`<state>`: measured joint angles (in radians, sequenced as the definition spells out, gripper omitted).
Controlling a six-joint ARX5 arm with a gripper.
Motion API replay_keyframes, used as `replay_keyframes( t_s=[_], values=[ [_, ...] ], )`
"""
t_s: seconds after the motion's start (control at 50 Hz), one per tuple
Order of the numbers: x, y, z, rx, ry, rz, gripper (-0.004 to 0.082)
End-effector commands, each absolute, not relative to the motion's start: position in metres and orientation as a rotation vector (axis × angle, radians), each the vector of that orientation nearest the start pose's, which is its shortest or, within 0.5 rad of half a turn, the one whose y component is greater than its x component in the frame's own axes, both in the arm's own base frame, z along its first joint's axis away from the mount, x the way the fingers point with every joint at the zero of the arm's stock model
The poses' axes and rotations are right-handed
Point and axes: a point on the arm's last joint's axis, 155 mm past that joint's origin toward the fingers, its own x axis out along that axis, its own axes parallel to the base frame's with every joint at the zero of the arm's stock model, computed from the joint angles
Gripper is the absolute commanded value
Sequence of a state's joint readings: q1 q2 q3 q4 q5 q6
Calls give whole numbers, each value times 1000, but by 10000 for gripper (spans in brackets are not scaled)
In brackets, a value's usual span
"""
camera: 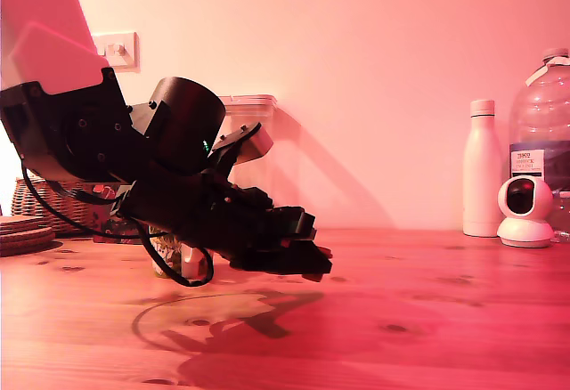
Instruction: Pick up the coffee capsules from the table one by one and drop them inside the nearest coffee cup
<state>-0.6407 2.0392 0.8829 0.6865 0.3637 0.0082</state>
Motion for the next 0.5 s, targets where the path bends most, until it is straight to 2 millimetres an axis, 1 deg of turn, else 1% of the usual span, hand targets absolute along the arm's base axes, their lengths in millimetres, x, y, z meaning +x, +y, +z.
replay_keyframes(
  t_s=[0.0,0.06,0.3,0.48],
  values=[
    [366,-358,35,71,466,-998,157],
    [366,-358,43,69,447,-999,157],
    [367,-356,87,57,357,-994,157],
    [368,-346,113,54,306,-945,157]
  ],
)
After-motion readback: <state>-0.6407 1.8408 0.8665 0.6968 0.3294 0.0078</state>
